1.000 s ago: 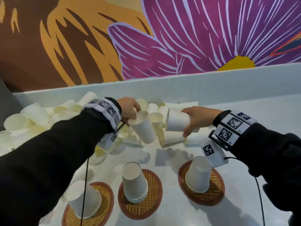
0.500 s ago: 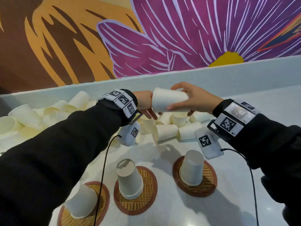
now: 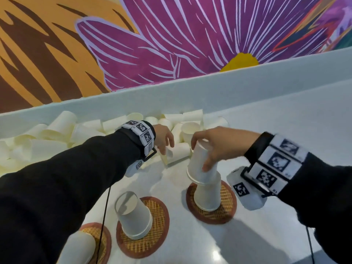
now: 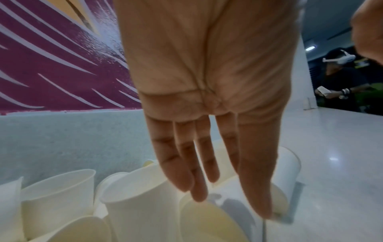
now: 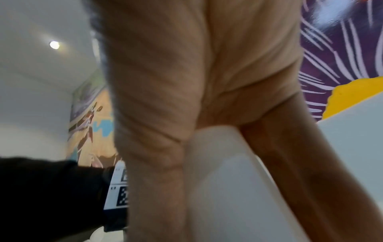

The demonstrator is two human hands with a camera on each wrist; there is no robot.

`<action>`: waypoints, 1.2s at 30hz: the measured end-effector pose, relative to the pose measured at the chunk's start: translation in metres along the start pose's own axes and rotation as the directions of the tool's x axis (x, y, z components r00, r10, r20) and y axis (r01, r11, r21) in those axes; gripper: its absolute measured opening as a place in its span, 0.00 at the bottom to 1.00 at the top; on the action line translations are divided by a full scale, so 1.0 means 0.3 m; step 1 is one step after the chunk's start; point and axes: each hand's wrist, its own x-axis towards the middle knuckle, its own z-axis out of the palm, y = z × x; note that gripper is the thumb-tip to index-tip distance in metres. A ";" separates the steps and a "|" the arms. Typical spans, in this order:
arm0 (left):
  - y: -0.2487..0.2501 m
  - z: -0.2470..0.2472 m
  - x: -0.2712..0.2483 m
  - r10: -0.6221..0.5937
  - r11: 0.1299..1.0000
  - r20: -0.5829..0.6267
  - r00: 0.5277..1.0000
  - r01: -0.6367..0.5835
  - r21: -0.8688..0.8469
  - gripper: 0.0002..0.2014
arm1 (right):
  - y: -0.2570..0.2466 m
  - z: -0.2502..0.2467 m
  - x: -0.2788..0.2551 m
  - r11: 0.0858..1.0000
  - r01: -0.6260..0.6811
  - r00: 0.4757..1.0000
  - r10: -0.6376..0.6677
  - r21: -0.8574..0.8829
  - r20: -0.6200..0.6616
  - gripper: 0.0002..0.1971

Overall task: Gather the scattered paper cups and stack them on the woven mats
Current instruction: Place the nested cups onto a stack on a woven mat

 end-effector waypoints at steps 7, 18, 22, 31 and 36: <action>0.009 0.041 0.080 0.005 0.966 0.072 0.997 -0.023 0.258 0.39 | -0.030 0.019 0.043 0.981 0.088 0.996 -0.084 -0.174 0.030 0.29; -0.020 0.119 0.139 -0.023 0.984 -0.007 1.000 0.024 0.175 0.43 | 0.061 0.182 0.108 0.996 -0.032 0.981 0.047 -0.081 0.189 0.28; -0.016 0.150 0.152 -0.014 0.985 -0.003 1.000 0.015 0.172 0.42 | 0.085 0.245 0.130 0.994 -0.058 0.968 0.079 -0.095 0.237 0.31; -0.025 -0.008 0.011 -0.017 0.999 0.042 0.999 0.018 -0.040 0.27 | 0.024 0.125 0.147 0.998 -0.019 0.996 0.024 0.063 -0.083 0.50; -0.095 -0.094 -0.135 0.042 0.870 0.010 0.999 -0.032 -0.492 0.18 | 0.001 0.057 0.202 0.985 0.024 0.948 0.032 0.173 -0.317 0.44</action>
